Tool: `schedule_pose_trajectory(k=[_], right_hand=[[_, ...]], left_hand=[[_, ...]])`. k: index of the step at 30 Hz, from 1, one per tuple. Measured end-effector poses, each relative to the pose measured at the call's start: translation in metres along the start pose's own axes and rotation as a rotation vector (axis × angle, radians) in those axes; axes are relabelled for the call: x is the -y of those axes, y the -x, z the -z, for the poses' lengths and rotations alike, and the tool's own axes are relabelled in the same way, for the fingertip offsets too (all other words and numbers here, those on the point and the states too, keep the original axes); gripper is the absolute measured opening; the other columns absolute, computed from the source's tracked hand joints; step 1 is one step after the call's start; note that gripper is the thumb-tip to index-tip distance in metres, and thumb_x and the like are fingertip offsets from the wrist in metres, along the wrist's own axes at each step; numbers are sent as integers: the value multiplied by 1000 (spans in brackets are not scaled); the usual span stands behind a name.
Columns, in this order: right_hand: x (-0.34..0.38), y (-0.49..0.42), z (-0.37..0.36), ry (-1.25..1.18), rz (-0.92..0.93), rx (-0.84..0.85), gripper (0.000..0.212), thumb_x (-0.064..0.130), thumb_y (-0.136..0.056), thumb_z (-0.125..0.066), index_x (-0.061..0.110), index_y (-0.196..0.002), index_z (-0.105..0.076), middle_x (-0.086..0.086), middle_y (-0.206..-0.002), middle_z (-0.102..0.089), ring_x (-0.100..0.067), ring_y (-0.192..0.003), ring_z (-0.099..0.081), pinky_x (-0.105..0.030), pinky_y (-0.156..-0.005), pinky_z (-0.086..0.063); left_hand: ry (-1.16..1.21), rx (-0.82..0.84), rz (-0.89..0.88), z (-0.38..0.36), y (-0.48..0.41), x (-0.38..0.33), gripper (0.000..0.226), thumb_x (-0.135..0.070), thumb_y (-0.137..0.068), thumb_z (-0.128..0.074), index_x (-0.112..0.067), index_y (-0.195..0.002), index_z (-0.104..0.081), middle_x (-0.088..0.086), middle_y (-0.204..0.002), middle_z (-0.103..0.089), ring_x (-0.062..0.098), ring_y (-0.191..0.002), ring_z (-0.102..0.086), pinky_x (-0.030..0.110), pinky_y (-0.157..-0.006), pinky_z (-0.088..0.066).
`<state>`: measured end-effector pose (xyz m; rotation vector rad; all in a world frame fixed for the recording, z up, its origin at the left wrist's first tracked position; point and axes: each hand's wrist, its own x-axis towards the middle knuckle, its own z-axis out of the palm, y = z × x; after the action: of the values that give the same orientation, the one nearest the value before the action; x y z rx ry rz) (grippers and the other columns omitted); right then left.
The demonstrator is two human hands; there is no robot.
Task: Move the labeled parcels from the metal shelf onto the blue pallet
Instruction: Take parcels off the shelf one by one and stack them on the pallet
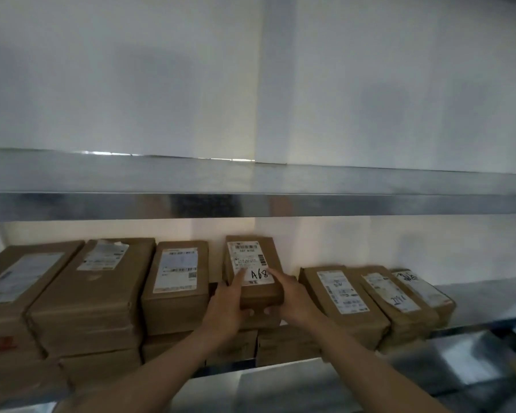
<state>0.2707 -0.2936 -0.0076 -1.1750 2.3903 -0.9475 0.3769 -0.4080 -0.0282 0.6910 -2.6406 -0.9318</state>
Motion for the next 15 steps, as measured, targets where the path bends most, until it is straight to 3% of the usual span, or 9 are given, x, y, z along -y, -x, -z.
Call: schedule_pose_trajectory(k=[5,15], right_hand=[[-8,11,18,3,-38,-133,85,10,-71,-75,24,-141,-29,-5,-137,-43,-21,-126,-42,-28,-105,-34],[-69,61,91,22,-212,-376,84,15,-71,-75,21,-140,-28,-8,-139,-37,-23,-126,-40,-25,-102,-33]], left_hand=[[46,7,-114,-4,-13,-19,87,-20,-82,-66,-31,-147,-9,10,-141,-39,22,-126,-46,35,-108,-40],[46,145,-291,-61,-41,-118,85,-15,-81,-68,-29,-146,-14,13,-136,-38,26,-124,-45,35,-108,-39]])
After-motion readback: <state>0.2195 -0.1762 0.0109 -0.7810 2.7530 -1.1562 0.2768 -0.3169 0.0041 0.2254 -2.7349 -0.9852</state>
